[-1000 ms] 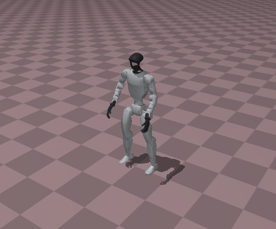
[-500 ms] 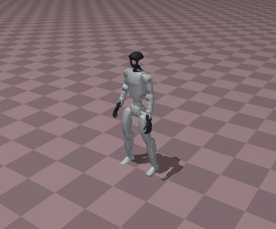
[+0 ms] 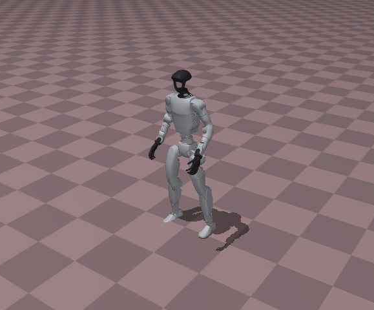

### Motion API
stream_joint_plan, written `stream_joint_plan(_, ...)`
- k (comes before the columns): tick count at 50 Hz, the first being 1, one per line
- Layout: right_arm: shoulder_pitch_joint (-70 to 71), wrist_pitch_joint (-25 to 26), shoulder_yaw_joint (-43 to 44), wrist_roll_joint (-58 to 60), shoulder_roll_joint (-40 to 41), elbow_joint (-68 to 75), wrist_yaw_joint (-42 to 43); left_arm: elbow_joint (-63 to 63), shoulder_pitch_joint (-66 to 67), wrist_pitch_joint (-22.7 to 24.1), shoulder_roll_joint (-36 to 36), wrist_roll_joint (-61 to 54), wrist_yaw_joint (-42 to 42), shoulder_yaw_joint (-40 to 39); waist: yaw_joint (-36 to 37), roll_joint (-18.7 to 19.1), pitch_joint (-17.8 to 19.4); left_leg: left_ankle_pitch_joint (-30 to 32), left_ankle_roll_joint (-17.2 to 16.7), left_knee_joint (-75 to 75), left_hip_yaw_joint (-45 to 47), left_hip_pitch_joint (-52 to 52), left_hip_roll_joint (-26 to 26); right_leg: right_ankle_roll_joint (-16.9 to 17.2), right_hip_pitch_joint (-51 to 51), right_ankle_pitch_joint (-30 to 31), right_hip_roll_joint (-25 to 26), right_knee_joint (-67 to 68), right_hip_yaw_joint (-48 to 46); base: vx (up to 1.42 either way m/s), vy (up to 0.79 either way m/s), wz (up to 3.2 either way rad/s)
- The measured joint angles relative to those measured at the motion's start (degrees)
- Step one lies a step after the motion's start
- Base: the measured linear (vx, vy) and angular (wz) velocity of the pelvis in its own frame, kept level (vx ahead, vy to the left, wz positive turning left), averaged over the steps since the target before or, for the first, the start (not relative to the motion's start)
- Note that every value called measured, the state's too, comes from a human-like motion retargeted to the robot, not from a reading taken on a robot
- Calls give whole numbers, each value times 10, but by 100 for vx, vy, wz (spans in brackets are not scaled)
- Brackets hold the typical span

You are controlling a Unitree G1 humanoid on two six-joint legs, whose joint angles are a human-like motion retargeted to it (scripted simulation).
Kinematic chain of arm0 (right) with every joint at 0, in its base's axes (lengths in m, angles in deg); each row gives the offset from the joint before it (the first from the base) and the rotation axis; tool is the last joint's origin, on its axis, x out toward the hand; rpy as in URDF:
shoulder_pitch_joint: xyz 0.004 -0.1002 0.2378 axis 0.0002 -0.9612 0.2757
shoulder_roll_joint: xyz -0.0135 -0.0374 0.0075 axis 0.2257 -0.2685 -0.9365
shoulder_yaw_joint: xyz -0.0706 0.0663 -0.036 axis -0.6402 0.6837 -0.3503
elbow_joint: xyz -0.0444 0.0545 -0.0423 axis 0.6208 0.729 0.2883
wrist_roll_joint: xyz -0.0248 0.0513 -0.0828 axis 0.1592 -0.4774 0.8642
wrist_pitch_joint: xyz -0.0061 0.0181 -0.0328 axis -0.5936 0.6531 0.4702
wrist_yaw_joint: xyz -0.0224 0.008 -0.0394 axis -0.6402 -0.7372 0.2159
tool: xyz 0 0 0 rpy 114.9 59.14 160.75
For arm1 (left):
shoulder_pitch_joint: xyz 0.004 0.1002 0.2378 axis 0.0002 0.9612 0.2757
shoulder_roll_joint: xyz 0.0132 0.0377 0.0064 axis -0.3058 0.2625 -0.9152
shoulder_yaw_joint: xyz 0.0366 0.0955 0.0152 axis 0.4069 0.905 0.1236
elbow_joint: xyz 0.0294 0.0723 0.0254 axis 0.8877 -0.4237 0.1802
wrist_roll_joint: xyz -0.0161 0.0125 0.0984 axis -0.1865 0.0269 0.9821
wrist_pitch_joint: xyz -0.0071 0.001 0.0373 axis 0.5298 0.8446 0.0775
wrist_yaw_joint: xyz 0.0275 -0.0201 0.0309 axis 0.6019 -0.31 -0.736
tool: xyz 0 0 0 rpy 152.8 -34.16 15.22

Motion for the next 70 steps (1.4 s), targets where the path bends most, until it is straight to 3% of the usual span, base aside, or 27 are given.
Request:
stream_joint_plan(5, -3, -6, -18, -15, -29, -48, 18, 96, -8, 9, -46, -35, 32, 48, -36, 7, 16, 9, 4, 0, 3, -34, 0, -7, -37, 9, 1, 2, 5, -9, -2, -4)
stream_joint_plan(8, -4, -14, -10, -35, -46, -87, 28, 114, -50, 14, -65, -39, 35, 90, -61, 10, 45, 17, 4, 0, 3, -59, -4, -4, -63, 21, -1, -1, 9, -15, -1, 0)
stream_joint_plan(10, -10, -25, 1, -55, -55, -121, 26, 109, -90, 17, -74, -36, 31, 121, -85, 10, 68, 2, 24, 29, 11, -94, -4, 2, -92, 17, -7, 19, 1, -19, 1, 15)
stream_joint_plan(12, -7, -29, 4, -69, -62, -143, 43, 91, -144, 18, -71, -48, 40, 146, -98, 9, 101, 33, 5, 0, 2, -104, -11, 2, -106, 42, -8, -8, 15, -24, -1, -8)
stream_joint_plan(20, 0, -48, -25, -106, -96, -230, 54, -63, -426, 28, -54, -101, 69, 223, -166, -20, 265, 81, 8, 1, 11, -228, -32, 19, -226, 110, -24, -31, 40, -28, 0, -4)
stream_joint_plan(22, -5, -31, -50, -99, -106, -236, 54, -102, -482, 17, -52, -89, 80, 241, -180, -35, 268, 100, -3, 0, 23, -283, -33, 36, -280, 150, -23, -48, 50, -27, -9, -13)
stream_joint_plan(30, -57, -24, -135, -102, -177, -264, 53, -245, -721, 3, -108, -126, 111, 365, -267, -74, 268, 125, -3, 68, 33, -532, -22, 36, -493, 226, -14, -73, 64, -17, -9, 24)
stream_joint_plan(33, -74, -23, -146, -126, -203, -265, 43, -309, -822, -19, -120, -93, 111, 413, -297, -66, 268, 120, 3, 121, 34, -644, -18, 36, -574, 250, -18, -87, 68, -8, 0, 54)
stream_joint_plan(35, -89, -38, -156, -161, -217, -267, -9, -361, -871, -35, -127, 25, 48, 430, -304, -45, 268, 56, -17, 308, 30, -786, 38, 36, -652, 216, 10, -25, 45, -1, -4, -6)
stream_joint_plan(40, -70, -38, -180, -188, -240, -230, -46, -394, -967, -43, -159, 18, 34, 480, -326, -46, 268, 54, -6, 362, 41, -911, 55, 36, -757, 236, 18, -33, 66, 0, 3, 5)
stream_joint_plan(43, -95, -51, -135, -199, -244, -210, -35, -397, -991, -47, -149, -18, 39, 484, -311, -32, 268, 44, -10, 409, 25, -974, 81, 36, -801, 237, 41, -19, 53, -1, -4, -41)
stream_joint_plan(48, -139, -56, -97, -212, -273, -191, -42, -417, -1011, -57, -128, -33, 51, 470, -309, -47, 268, 43, 3, 436, 46, -997, 94, 36, -842, 233, 54, 14, 81, -3, 4, -32)
stream_joint_plan(57, -174, -52, -101, -199, -289, -164, -47, -424, -1001, -63, -131, -27, 94, 451, -317, -80, 268, 31, 10, 461, 67, -997, 106, 36, -855, 230, 63, 34, 105, 0, 4, -25)
stream_joint_plan(60, -175, -53, -88, -204, -277, -151, -51, -419, -986, -60, -128, -13, 98, 451, -314, -68, 268, 32, 5, 460, 55, -997, 104, 36, -844, 233, 60, 25, 92, 0, 0, 0)
stream_joint_plan(65, -173, -56, -40, -215, -249, -133, -49, -382, -941, -45, -113, 21, 95, 462, -295, -15, 268, 37, -2, 452, 17, -997, 91, 36, -814, 238, 50, 4, 52, -1, 2, 8)
stream_joint_plan(70, -158, -56, -27, -212, -220, -115, -40, -351, -849, -28, -90, 72, 88, 484, -272, -1, 268, 33, -13, 424, 4, -907, 78, 36, -729, 223, 41, 6, 33, 0, 1, 5)
